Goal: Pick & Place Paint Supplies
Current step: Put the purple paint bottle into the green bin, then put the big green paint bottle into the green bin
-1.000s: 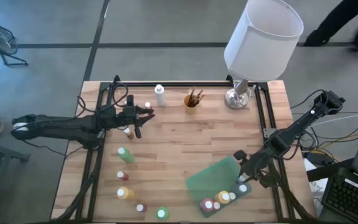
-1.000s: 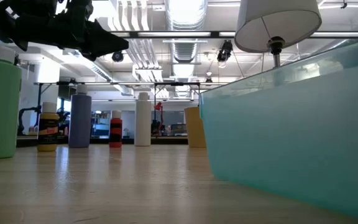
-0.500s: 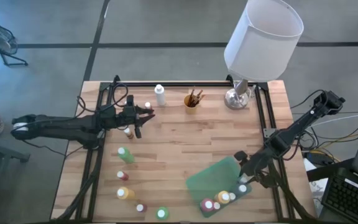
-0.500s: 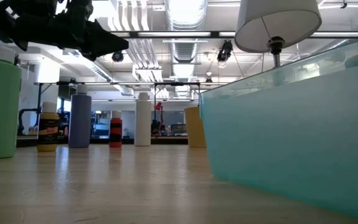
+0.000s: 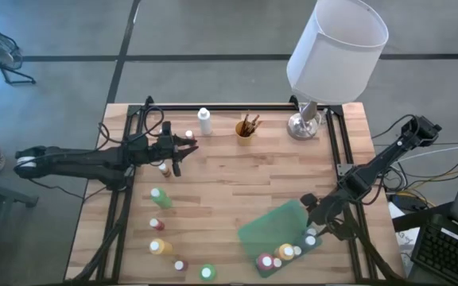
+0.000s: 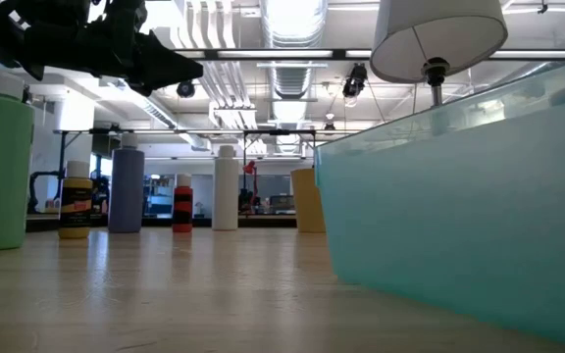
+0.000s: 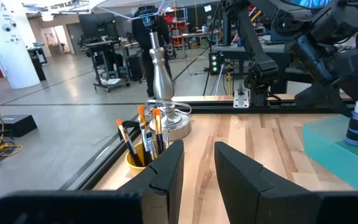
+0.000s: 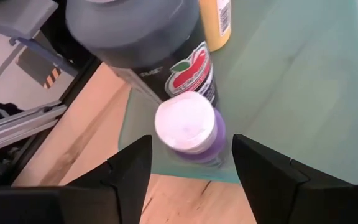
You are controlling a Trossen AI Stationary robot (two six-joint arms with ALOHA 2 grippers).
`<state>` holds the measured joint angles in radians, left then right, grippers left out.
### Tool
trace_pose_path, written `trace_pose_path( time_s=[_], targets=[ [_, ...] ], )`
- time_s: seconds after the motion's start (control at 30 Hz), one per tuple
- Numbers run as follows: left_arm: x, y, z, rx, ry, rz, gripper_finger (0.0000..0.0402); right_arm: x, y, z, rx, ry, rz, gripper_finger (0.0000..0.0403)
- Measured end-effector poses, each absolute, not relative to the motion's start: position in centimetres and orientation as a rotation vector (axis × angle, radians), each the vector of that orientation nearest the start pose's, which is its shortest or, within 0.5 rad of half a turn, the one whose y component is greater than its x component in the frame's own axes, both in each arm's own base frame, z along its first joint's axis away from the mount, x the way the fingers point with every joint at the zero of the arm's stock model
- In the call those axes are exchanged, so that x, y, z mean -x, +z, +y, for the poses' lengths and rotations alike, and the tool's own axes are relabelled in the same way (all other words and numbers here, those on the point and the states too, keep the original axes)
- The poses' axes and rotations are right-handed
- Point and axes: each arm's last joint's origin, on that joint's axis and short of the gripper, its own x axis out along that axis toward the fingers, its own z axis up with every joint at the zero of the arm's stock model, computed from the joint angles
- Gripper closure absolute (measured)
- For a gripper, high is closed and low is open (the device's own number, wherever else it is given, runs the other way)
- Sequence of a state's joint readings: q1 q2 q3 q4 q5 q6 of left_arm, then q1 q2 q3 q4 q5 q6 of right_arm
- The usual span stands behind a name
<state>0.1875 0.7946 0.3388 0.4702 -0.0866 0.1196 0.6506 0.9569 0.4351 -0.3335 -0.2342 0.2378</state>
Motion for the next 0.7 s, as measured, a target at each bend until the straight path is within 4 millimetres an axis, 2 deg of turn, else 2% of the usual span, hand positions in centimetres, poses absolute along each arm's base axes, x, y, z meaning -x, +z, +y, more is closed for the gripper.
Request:
trace_pose_path(
  time_s=[0.4, 0.6, 0.7],
  targets=[
    [-17.4, 23.9, 3.6, -0.12, 0.275, 0.002, 0.0305, -13.3, 19.3, 11.0, -0.035, 0.696, 1.018, 0.0195],
    [-17.4, 23.9, 3.6, -0.12, 0.275, 0.002, 0.0305, -13.0, 22.0, 10.7, -0.024, 0.705, 0.976, 0.0206],
    [-17.4, 23.9, 3.6, -0.12, 0.274, 0.002, 0.0305, -12.5, 23.7, 10.0, 0.021, 0.649, 0.914, 0.0214]
  ],
)
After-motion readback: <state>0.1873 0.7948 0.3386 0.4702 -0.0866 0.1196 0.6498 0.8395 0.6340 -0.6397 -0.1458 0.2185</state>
